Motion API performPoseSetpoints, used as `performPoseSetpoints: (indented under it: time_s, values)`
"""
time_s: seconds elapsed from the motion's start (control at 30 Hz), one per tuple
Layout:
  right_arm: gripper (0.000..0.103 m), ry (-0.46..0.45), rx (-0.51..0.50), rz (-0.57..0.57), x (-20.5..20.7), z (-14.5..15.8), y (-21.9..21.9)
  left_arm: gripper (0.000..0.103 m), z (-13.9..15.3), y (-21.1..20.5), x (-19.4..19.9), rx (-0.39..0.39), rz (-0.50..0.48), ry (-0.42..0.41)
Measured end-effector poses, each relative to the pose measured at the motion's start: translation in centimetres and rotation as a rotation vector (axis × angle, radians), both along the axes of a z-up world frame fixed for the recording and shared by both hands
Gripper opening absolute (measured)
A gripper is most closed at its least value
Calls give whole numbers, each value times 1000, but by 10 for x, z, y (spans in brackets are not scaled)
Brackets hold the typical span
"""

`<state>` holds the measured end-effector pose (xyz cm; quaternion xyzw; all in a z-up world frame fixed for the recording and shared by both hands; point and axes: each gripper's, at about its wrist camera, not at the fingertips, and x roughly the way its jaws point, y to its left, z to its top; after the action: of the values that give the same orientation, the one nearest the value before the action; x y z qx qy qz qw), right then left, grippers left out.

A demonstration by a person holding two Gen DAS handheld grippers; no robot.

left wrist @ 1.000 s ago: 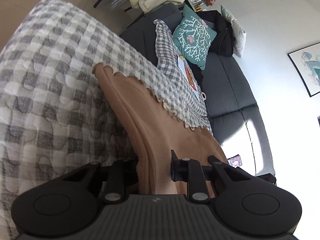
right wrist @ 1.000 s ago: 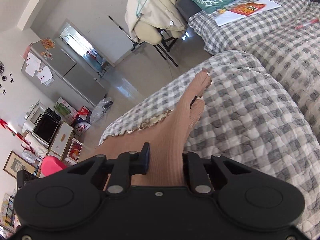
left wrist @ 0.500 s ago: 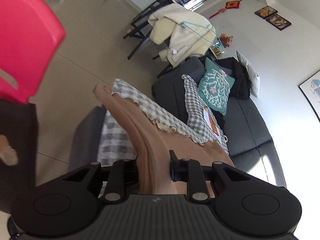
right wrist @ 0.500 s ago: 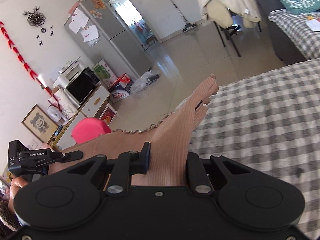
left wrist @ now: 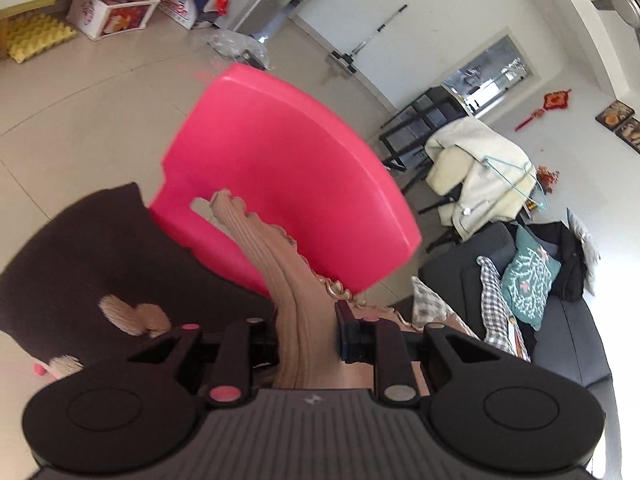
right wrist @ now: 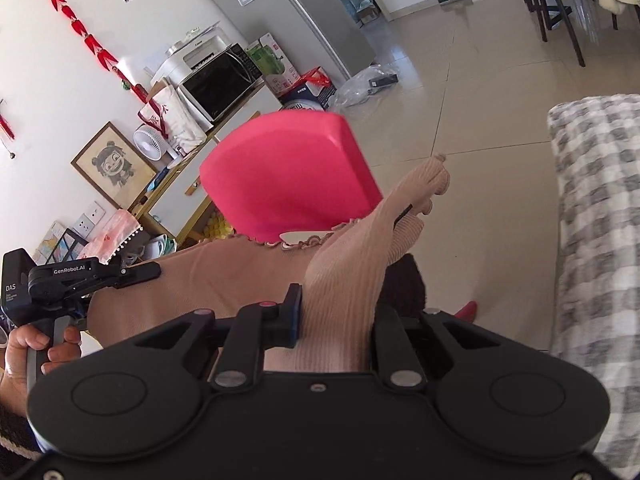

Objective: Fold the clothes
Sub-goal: 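Lift the folded sweater off the bed with both grippers toward the pink chair, then lower the sweater onto the pink chair seat and open both grippers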

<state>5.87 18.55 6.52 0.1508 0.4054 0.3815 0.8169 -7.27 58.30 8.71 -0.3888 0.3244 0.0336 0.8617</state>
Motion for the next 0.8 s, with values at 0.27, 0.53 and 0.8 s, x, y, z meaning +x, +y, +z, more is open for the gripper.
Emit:
performPoseSetpoints:
  time_s: [0.27, 0.53, 0.8]
  values:
    - [16, 16, -23, -20, 6, -46, 50, 13, -31, 73, -11, 43, 107, -25]
    - [22, 74, -103, -86, 19, -98, 55, 9, -85, 108, -7, 37, 236, -23]
    - [44, 140, -85, -88, 26, -100, 34, 44, -111, 121, -36, -58, 285, 27]
